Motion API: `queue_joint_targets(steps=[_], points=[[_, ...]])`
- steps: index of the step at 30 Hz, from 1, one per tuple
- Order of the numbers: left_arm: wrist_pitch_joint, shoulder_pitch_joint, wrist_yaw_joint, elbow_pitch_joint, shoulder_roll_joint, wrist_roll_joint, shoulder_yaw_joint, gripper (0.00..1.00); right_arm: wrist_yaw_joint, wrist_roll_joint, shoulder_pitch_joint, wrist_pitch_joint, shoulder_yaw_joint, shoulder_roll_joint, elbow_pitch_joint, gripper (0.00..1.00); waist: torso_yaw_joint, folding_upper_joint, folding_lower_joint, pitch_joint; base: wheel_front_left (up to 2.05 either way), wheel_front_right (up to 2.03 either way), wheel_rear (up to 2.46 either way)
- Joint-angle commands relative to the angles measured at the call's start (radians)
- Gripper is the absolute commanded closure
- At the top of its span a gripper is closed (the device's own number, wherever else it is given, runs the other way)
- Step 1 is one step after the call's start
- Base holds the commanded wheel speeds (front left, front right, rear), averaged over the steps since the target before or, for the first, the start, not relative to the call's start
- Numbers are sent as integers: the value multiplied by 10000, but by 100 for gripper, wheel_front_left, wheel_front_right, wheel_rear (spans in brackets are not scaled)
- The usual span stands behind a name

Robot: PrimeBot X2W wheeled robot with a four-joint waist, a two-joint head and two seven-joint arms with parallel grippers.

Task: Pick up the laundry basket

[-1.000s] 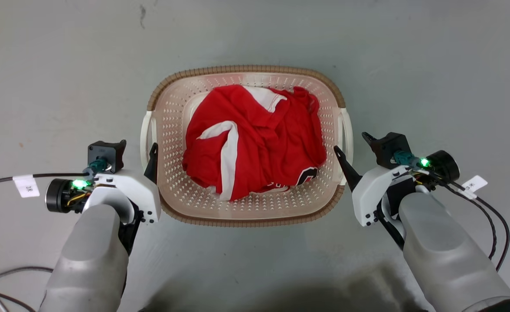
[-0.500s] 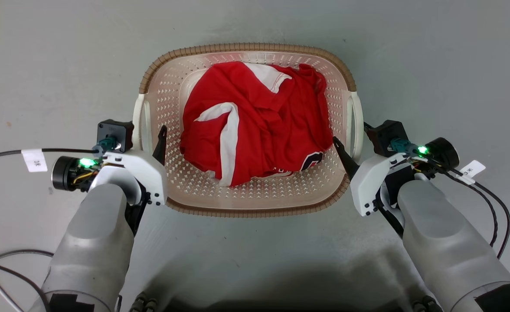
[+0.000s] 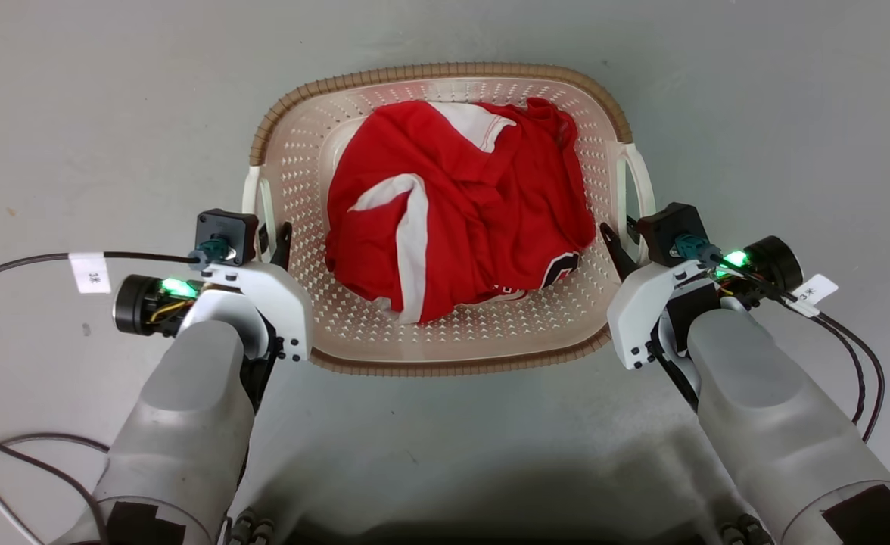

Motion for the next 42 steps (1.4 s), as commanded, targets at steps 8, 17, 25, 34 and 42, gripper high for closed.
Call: queue_joint_targets(steps=[8, 17, 25, 34, 42], points=[[114, 196, -26, 617, -214, -489, -932, 100, 31, 378, 108, -52, 636, -32, 442, 100, 5, 0, -1, -1038, 0, 0, 0], [1099, 885, -28, 843, -324, -1533, -1919, 100, 30, 1427, 716, 703, 1592, -27, 689, 100, -22, 0, -1, -2802, 0, 0, 0], [2103, 1626, -38, 636, -120, -2633, -2845, 100, 30, 2615, 1259, 1474, 2626, -22, 551, 100, -151, 0, -1, -4471, 0, 0, 0], [3067, 2610, -42, 243, 181, -3851, -3926, 100, 31, 3825, 1992, 2122, 3688, -19, 501, 100, -358, 0, -1, -6294, 0, 0, 0], [3883, 3452, -51, 39, 347, -4742, -4838, 100, 30, 4715, 2699, 2626, 4456, -61, 624, 100, -401, 0, -1, -7822, 0, 0, 0]])
